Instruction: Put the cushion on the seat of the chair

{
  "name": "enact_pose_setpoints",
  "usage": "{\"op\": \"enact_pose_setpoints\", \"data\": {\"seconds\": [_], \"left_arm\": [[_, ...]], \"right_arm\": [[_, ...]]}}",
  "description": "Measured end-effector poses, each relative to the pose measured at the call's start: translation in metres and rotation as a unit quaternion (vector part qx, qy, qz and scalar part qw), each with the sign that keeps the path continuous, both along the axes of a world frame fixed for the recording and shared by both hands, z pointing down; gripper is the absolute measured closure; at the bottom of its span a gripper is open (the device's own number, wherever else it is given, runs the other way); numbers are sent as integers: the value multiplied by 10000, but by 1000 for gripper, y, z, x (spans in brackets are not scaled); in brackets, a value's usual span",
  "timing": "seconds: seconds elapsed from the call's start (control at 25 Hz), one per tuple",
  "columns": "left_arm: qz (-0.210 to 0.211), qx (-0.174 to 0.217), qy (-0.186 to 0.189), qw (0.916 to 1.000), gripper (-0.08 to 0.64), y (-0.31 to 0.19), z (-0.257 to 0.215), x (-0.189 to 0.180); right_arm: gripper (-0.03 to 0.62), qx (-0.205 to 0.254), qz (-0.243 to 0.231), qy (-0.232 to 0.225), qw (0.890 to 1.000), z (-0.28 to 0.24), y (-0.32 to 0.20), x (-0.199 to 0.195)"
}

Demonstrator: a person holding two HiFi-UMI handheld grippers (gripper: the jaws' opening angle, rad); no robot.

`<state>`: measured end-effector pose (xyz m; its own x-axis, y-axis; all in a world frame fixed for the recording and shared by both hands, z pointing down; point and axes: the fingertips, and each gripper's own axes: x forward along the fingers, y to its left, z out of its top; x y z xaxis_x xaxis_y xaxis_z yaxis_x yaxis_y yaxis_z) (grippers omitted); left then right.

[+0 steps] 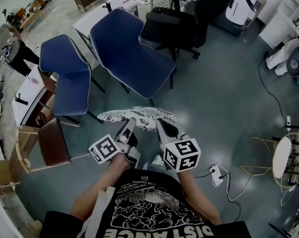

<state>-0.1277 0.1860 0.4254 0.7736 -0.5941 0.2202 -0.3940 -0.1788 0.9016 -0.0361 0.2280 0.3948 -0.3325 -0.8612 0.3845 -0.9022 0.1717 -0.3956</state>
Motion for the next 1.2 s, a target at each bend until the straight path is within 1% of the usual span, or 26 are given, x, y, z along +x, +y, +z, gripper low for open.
{"op": "enact_pose_setpoints", "data": {"seconds": [0.12, 0.24, 0.48, 0.68, 1.0, 1.2], "left_arm": [[-21, 14, -59, 10000, 526, -3, 1, 3], [-66, -46, 36, 10000, 526, -8, 2, 7], [-68, -172, 17, 9998, 526, -24, 17, 11], [-111, -353, 62, 9993, 526, -50, 33, 9], [84, -702, 110, 9974, 526, -81, 53, 18], [93, -814, 174, 9965, 526, -117, 62, 25]], "right_arm": [[594, -21, -19, -13, 10000, 2, -1, 6], [594, -52, -6, -22, 10000, 2, -7, 12], [594, -146, -32, -13, 9999, 8, -24, 13], [594, -165, -39, 107, 9998, 9, -52, 15], [594, -444, 8, 92, 9990, 21, -96, 18], [594, -562, 45, 169, 9983, 26, -131, 24]]}}
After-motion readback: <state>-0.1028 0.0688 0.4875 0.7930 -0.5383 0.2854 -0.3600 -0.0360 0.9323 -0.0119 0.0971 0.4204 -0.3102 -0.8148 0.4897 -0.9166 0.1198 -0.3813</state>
